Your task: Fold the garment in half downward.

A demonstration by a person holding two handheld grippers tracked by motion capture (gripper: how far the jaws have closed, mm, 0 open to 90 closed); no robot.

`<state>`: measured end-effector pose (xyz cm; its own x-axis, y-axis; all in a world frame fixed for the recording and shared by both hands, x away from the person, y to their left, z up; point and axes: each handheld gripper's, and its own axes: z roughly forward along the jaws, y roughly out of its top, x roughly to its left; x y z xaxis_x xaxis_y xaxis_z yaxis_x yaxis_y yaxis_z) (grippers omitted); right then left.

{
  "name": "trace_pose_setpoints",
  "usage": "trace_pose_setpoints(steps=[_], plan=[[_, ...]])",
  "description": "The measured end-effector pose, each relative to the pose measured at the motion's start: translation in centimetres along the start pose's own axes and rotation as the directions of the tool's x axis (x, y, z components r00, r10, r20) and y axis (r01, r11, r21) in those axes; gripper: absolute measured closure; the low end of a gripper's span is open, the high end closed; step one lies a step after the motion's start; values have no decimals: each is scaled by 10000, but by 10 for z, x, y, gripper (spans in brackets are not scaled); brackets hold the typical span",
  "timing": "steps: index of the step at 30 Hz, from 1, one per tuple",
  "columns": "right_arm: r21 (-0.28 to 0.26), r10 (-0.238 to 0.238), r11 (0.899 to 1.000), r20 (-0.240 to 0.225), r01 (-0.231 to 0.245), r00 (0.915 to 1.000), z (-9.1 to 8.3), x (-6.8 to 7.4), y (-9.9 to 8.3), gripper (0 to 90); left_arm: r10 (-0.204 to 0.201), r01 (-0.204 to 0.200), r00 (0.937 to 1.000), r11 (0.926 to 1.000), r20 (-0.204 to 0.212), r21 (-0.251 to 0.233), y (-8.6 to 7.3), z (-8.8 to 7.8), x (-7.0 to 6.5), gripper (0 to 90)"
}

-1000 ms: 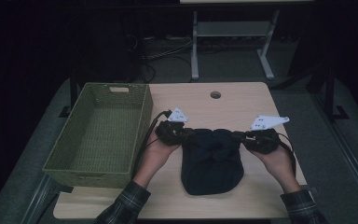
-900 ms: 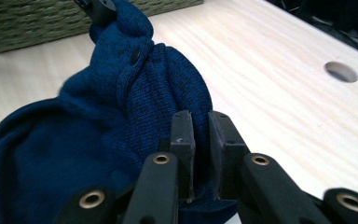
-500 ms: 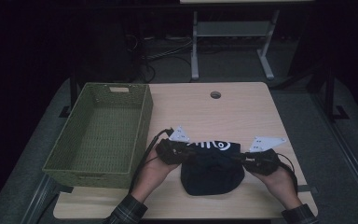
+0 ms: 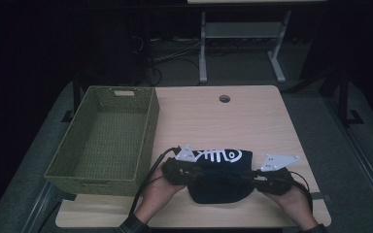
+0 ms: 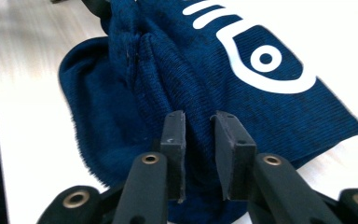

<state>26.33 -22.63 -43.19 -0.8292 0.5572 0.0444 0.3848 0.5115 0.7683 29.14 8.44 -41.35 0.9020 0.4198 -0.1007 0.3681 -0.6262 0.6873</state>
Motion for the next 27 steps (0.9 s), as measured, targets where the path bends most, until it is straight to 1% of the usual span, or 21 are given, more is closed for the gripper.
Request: trace_pose_setpoints(steps=[2,4,6,7,8,10,12,13,16,17,19,20,21,22,23,24,26,27], plan=[[20,46,10000,-148,-46,9999,-1,3,-3,705,25,-25,10000,10000,34,-52,-2,-1,-4,719],[20,31,10000,-195,-31,9998,-3,6,-5,660,30,-29,9999,10000,117,-46,-2,-3,-7,662],[-124,35,9999,-277,-38,9996,-7,8,-5,633,83,-82,9999,9999,73,-148,0,-8,-9,621],[-202,52,9998,-270,-58,9996,-11,10,-4,626,196,-196,9998,9997,-22,-142,2,-12,-11,600],[-337,59,9994,-307,-69,9995,-14,10,-3,620,291,-295,9995,9992,-128,-260,5,-16,-12,591],[-572,37,9983,-342,-57,9994,-22,11,1,616,359,-364,9993,9986,-130,-387,11,-23,-13,570],[-783,-13,9969,-291,-9,9996,-28,10,6,619,435,-448,9988,9971,-215,-618,16,-31,-12,566],[-865,-40,9963,-279,15,9996,-30,9,9,618,416,-430,9989,9964,-206,-728,19,-35,-11,566],[-1177,-56,9930,-297,20,9995,-37,5,15,617,364,-400,9987,9931,-349,-1098,27,-45,-6,571],[-1261,-87,9920,-259,53,9996,-38,4,16,622,352,-397,9986,9923,-394,-1176,29,-47,-4,590],[-1195,-108,9928,-150,89,9998,-38,0,20,663,331,-386,9985,9908,-441,-1297,35,-47,3,668],[-1139,-113,9934,-101,101,9999,-36,-2,22,691,258,-320,9985,9905,-483,-1334,37,-45,6,702],[-1093,-93,9940,-76,84,9999,-33,-5,23,730,260,-334,9979,9913,-593,-1272,40,-42,10,729],[-1024,-84,9947,-69,77,9999,-29,-9,24,764,159,-247,9975,9914,-691,-1289,43,-38,14,770],[-930,-38,9957,-91,29,10000,-25,-12,24,788,-18,-68,9978,9915,-664,-1296,45,-31,21,796],[-780,-4,9970,-96,-3,10000,-19,-16,24,821,-115,28,9975,9923,-693,-1238,46,-27,24,842],[-586,51,9983,-120,-58,9999,-10,-20,22,851,-450,374,9962,9943,-747,-1001,47,-13,35,883],[-475,123,9988,-195,-132,9997,-6,-21,20,865,-667,598,9951,9938,-723,-941,46,-6,40,896]])
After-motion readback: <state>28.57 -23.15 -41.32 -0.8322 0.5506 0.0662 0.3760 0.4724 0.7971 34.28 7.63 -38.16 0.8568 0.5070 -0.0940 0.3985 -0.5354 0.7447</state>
